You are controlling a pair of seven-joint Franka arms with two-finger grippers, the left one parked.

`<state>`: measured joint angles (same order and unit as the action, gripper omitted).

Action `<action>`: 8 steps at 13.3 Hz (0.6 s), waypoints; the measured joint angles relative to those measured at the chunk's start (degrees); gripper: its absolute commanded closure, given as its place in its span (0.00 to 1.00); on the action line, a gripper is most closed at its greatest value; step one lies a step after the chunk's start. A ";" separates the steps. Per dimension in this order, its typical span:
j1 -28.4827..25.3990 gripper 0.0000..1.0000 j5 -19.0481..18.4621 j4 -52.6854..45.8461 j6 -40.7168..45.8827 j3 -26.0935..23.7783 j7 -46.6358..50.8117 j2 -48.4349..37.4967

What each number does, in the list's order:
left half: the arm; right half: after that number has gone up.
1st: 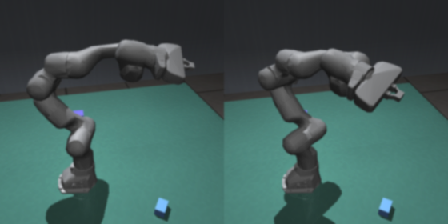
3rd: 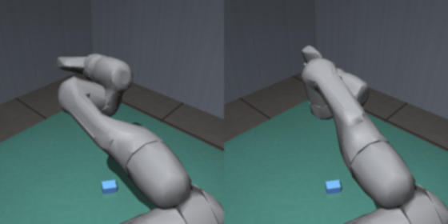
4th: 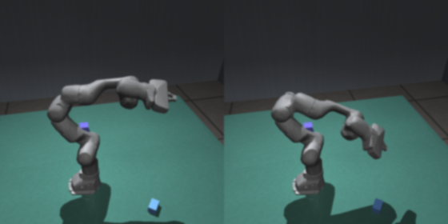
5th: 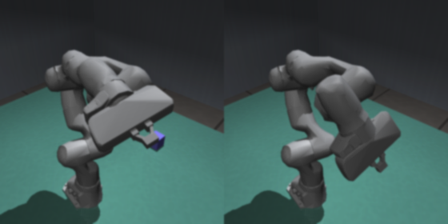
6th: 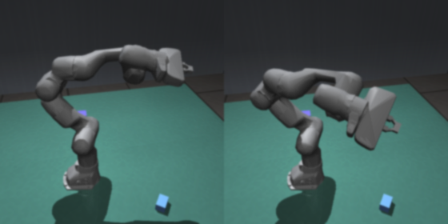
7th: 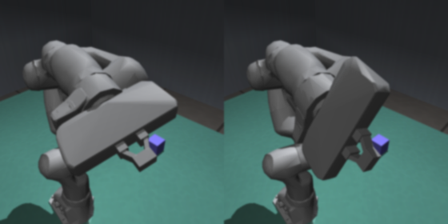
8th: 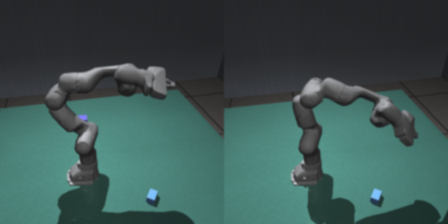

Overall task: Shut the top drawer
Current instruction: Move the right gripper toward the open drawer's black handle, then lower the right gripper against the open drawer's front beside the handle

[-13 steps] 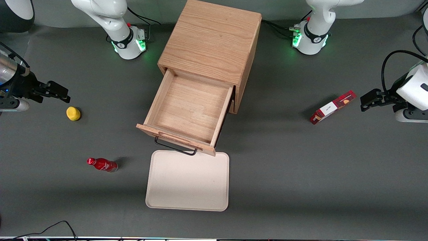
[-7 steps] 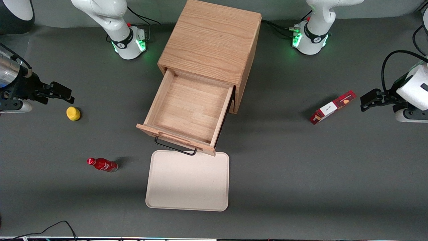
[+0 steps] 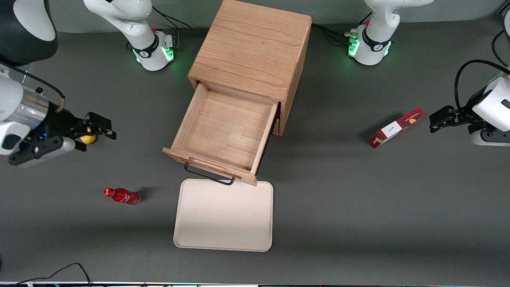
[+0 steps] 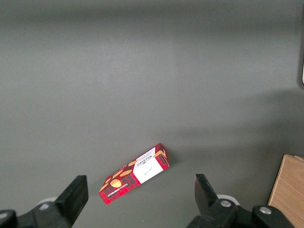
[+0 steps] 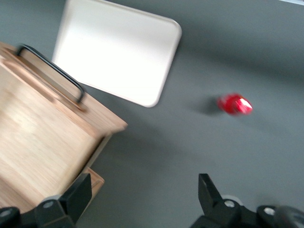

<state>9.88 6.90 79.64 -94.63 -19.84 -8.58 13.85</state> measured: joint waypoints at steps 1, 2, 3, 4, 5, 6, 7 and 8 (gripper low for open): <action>-0.98 0.00 0.26 -3.18 -0.73 -0.65 -0.32 3.02; -2.16 0.00 0.37 -6.37 -1.66 -1.39 -0.54 6.17; -3.69 0.00 0.39 -9.04 -2.44 -1.86 -0.74 9.02; -5.44 0.00 0.40 -11.22 -3.29 -2.09 -1.26 11.50; -7.24 0.00 0.40 -12.98 -4.35 -2.21 -2.70 13.69; -8.76 0.00 0.36 -14.08 -6.10 -2.25 -5.60 15.49; -9.83 0.00 0.17 -14.73 -7.67 -2.24 -9.09 16.90; -10.55 0.00 0.02 -15.02 -8.59 -2.23 -11.78 18.05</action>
<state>-0.66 6.92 64.62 -103.22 -22.07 -20.36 31.90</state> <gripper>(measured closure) 0.000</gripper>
